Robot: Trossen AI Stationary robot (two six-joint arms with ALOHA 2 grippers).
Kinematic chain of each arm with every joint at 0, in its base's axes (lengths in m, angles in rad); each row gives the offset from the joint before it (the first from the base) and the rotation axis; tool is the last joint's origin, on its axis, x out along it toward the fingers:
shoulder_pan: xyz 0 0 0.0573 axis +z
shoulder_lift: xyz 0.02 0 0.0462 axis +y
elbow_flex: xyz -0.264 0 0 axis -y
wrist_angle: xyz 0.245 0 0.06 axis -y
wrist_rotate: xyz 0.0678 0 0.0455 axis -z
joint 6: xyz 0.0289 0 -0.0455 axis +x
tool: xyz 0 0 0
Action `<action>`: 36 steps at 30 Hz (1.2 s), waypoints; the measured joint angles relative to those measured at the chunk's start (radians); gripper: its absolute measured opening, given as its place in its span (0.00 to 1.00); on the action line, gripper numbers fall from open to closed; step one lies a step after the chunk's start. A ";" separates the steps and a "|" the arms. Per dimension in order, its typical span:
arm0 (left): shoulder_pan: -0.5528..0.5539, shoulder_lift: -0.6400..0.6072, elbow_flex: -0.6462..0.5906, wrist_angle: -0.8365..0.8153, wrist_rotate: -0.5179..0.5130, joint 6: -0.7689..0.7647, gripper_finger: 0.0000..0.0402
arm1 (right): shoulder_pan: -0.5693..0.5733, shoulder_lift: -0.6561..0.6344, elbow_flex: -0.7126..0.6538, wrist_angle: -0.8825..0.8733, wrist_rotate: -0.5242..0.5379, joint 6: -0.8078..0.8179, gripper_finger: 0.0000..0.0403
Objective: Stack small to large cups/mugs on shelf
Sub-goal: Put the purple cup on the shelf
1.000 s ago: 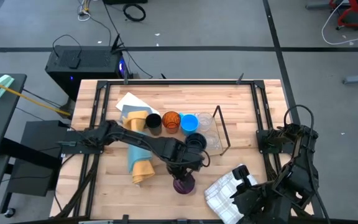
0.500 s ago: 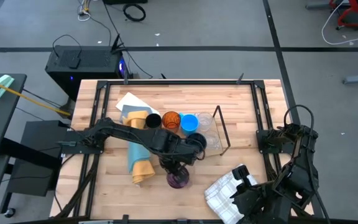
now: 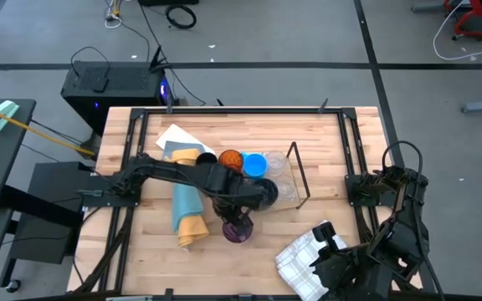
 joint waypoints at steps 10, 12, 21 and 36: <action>0.049 -0.003 0.002 0.002 0.012 0.042 0.03 | 0.001 0.000 0.000 0.000 0.000 0.011 0.18; 0.052 -0.003 0.002 0.002 0.015 0.058 0.03 | 0.001 0.000 0.000 0.000 0.000 0.013 0.18; 0.073 -0.003 0.002 0.002 0.021 0.099 0.03 | 0.001 0.000 0.000 0.000 0.000 0.034 0.18; 0.005 -0.045 0.002 0.002 0.071 0.057 0.03 | 0.001 0.000 0.000 0.001 0.001 0.038 0.18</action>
